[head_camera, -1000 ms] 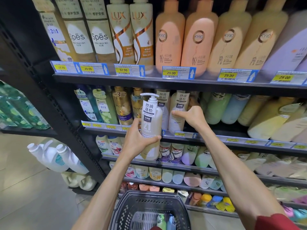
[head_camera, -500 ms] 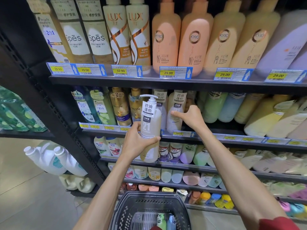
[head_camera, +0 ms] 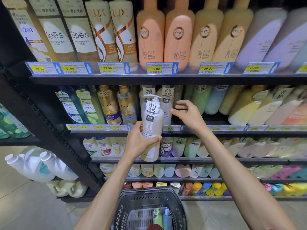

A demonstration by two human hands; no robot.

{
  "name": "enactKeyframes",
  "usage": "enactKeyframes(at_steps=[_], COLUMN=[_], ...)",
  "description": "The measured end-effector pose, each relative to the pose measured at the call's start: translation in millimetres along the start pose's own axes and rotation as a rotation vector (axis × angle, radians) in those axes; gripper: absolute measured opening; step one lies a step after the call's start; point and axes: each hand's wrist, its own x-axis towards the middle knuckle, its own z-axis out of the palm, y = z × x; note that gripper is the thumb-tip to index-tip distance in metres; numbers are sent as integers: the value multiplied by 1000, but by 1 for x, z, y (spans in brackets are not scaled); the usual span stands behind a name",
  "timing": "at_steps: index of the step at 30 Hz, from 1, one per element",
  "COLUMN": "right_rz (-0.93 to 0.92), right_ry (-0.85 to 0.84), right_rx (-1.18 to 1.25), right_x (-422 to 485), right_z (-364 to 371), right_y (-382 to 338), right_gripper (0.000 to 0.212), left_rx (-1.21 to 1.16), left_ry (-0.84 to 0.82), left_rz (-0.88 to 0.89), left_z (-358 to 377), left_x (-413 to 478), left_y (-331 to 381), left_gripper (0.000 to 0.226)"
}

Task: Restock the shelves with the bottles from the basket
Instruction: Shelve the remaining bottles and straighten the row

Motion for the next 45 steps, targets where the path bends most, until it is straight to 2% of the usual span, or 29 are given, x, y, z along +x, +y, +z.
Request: enactKeyframes(at_steps=[8, 12, 17, 26, 31, 36, 40, 43, 45], right_rz=[46, 113, 158, 114, 76, 39, 43, 65, 82], right_ry=[-188, -171, -189, -84, -40, -46, 16, 124, 202], right_rx=[9, 68, 94, -76, -66, 16, 102, 195, 266], right_x=[-33, -47, -56, -50, -44, -36, -31, -26, -23], right_z=[-3, -7, -17, -15, -24, -42, -60, -73, -82], right_y=[-10, -7, 3, 11, 16, 19, 25, 35, 41], right_gripper=[48, 42, 50, 67, 50, 40, 37, 36, 37], left_rx=[49, 65, 105, 185, 165, 34, -105, -118, -27], left_ry=[-64, -107, -148, -203, -231, -294, -318, -195, -112], left_rz=[5, 6, 24, 75, 74, 104, 152, 165, 185], left_z=[21, 31, 42, 63, 70, 74, 77, 77, 73], left_x=[-4, -7, -9, -7, -1, 10, 21, 29, 35], left_y=[7, 9, 11, 19, 20, 22, 18, 11, 4], left_gripper=[85, 81, 75, 81, 81, 77, 56, 23, 19])
